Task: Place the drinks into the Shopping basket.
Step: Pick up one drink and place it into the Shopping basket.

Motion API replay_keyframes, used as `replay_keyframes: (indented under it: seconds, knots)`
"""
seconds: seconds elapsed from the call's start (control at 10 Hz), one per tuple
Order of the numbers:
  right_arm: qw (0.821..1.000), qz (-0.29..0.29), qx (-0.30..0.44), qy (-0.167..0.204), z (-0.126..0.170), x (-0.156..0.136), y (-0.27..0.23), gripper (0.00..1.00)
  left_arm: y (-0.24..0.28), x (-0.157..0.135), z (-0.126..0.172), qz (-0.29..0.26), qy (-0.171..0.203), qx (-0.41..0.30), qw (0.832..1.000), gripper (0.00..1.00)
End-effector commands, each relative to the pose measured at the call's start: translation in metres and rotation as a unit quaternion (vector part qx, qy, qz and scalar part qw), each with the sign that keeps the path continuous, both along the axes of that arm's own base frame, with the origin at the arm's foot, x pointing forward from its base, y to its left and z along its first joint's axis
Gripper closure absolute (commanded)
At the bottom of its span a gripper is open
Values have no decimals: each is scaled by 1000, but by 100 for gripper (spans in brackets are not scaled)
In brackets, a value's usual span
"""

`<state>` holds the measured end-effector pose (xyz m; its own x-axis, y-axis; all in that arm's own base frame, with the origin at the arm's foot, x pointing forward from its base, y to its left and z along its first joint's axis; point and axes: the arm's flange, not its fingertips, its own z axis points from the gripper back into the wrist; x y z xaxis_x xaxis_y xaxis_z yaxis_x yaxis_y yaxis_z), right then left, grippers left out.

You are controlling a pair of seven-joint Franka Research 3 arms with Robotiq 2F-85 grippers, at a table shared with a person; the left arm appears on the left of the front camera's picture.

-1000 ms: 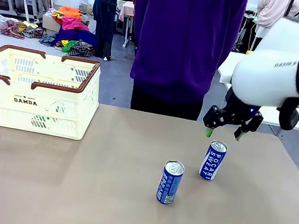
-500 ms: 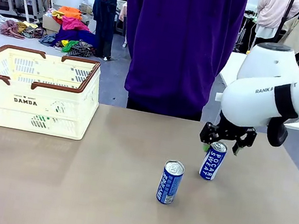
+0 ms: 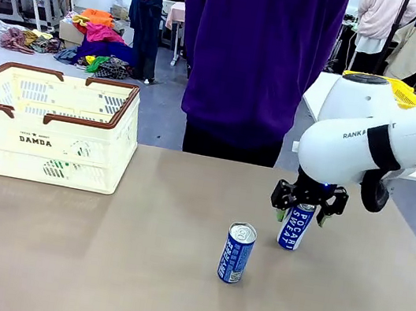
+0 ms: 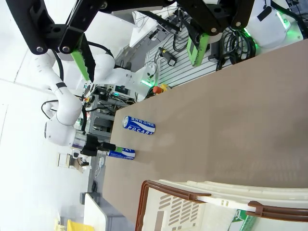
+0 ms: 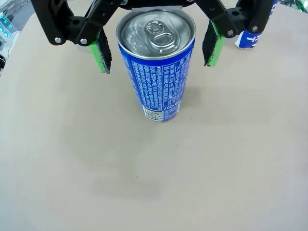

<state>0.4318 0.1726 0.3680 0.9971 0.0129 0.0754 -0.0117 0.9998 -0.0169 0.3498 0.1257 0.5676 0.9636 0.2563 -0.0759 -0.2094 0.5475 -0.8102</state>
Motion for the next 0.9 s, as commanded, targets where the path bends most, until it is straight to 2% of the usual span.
replay_keyframes:
  seconds: [0.0, 0.1, 0.2, 0.6, 0.7, 0.8]
  knots:
    - [1000, -11, -21, -2, 0, 6, 5, 33, 0, -3, 0, 3, 3, 0, 1000, 0]
    - [1000, -13, -21, 1, 0, 6, 6, 90, 0, -3, 0, 3, 3, 0, 1000, 0]
    - [1000, -12, -20, 3, 0, 6, 6, 100, 0, -3, 0, 3, 3, 0, 1000, 0]
    - [1000, -10, -19, 1, 1, 6, 2, 100, 0, -3, 0, 3, 3, 0, 1000, 0]
    - [1000, -10, -15, 2, 6, 7, 1, 100, 0, -3, 0, 3, 3, 0, 1000, 0]
    - [1000, -15, -16, -12, 20, 6, -3, 100, 0, -3, 0, 3, 3, 0, 1000, 0]
